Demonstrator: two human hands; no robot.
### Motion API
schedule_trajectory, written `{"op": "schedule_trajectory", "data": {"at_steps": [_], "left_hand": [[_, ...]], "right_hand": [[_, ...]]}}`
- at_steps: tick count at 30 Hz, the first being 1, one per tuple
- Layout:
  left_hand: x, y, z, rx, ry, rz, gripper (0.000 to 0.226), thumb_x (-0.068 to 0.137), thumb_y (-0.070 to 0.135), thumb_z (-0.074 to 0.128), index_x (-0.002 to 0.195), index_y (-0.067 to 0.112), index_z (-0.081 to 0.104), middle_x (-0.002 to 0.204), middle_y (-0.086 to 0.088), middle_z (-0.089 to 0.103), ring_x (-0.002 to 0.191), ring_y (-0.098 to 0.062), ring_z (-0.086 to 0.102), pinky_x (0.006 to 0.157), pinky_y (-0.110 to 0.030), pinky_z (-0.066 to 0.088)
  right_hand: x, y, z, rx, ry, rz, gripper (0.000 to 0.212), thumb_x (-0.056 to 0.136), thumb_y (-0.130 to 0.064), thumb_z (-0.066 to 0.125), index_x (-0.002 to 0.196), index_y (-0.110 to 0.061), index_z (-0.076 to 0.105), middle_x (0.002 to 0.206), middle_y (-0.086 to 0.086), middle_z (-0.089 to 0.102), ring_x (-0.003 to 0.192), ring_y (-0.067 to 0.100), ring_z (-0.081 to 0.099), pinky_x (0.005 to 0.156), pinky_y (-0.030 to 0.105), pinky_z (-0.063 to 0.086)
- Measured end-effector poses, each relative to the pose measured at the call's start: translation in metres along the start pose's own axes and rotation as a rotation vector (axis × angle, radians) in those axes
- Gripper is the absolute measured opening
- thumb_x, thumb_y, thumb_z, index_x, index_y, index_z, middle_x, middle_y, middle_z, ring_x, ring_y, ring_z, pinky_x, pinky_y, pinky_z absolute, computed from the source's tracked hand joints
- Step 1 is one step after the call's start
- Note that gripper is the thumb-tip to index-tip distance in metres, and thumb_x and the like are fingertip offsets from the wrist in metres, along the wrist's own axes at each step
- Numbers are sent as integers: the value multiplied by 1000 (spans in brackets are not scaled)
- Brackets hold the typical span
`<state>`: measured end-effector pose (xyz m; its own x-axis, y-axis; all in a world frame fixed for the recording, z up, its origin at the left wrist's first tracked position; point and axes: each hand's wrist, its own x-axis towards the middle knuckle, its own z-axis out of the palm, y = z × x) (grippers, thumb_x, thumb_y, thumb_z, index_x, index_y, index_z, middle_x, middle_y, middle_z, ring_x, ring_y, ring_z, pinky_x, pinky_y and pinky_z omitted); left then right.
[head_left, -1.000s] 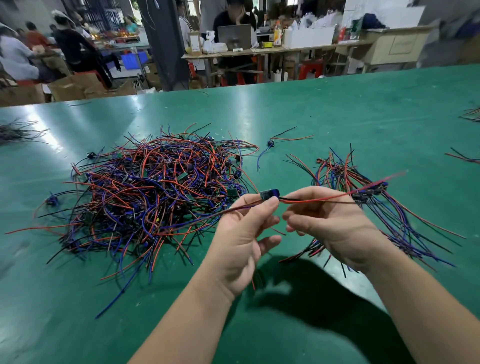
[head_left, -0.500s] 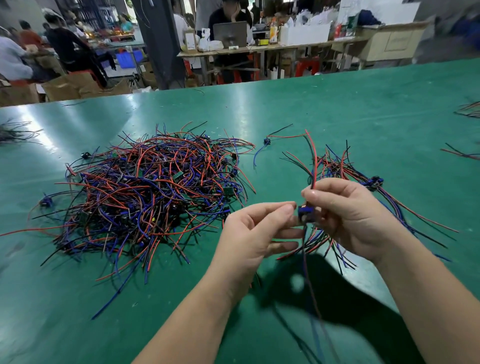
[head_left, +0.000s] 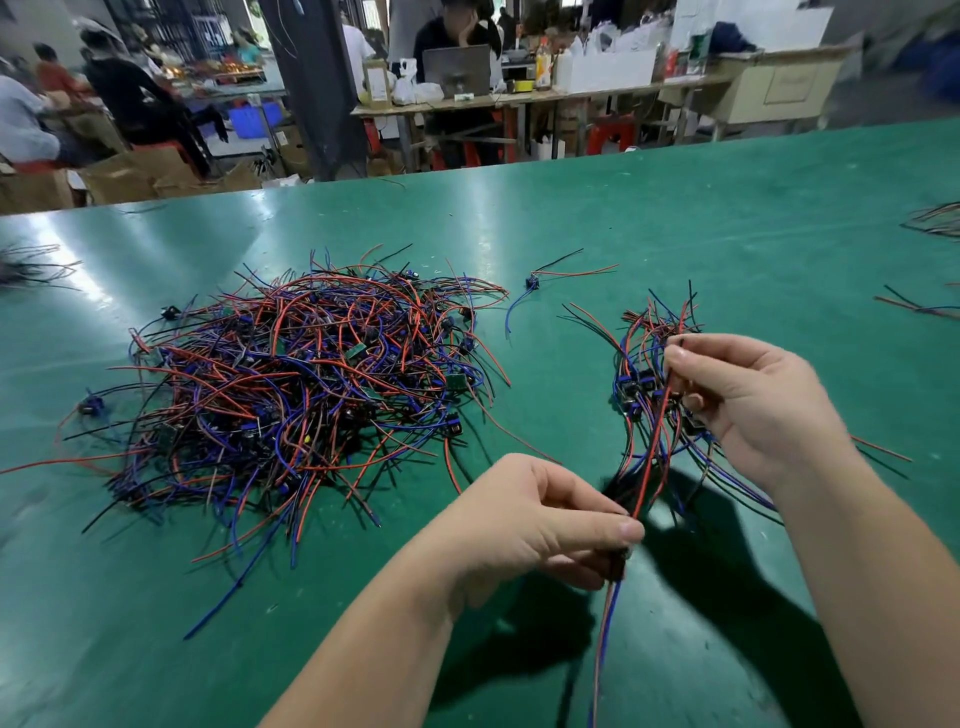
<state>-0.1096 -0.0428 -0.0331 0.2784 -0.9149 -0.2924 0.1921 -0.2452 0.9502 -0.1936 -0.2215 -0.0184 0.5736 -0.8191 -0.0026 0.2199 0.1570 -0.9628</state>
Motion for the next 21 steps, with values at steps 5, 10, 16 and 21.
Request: {"op": "schedule_trajectory", "data": {"at_steps": [5, 10, 16, 21], "left_hand": [[-3, 1, -6, 16, -13, 0, 11, 75, 11, 77, 66, 16, 74, 68, -6, 70, 57, -13, 66, 56, -23, 55], [7, 1, -8, -152, 330, 89, 8, 71, 14, 77, 69, 8, 72, 66, -11, 66, 52, -12, 61, 53, -20, 53], [13, -1, -11, -262, 456, 196, 20, 67, 29, 70, 70, 9, 72, 61, -5, 66, 51, -7, 62, 51, -19, 54], [14, 2, -11, -317, 357, 251, 39, 70, 47, 58, 77, 12, 75, 72, -5, 72, 60, -10, 68, 53, -22, 55]], "right_hand": [[0, 3, 1, 37, 98, -74, 11, 88, -15, 64, 78, -9, 64, 57, -1, 67, 48, 6, 62, 42, 14, 43], [-3, -1, 3, -23, 36, -7, 7, 94, -13, 56, 88, -12, 59, 77, 10, 62, 53, 13, 65, 47, 18, 49], [-35, 20, 31, -603, -499, -232, 18, 70, -20, 82, 84, -20, 71, 68, -4, 68, 54, 9, 54, 53, 20, 43], [-34, 14, 28, -614, -393, -336, 17, 68, -20, 83, 82, -19, 73, 70, 5, 70, 63, 27, 66, 61, 42, 52]]}}
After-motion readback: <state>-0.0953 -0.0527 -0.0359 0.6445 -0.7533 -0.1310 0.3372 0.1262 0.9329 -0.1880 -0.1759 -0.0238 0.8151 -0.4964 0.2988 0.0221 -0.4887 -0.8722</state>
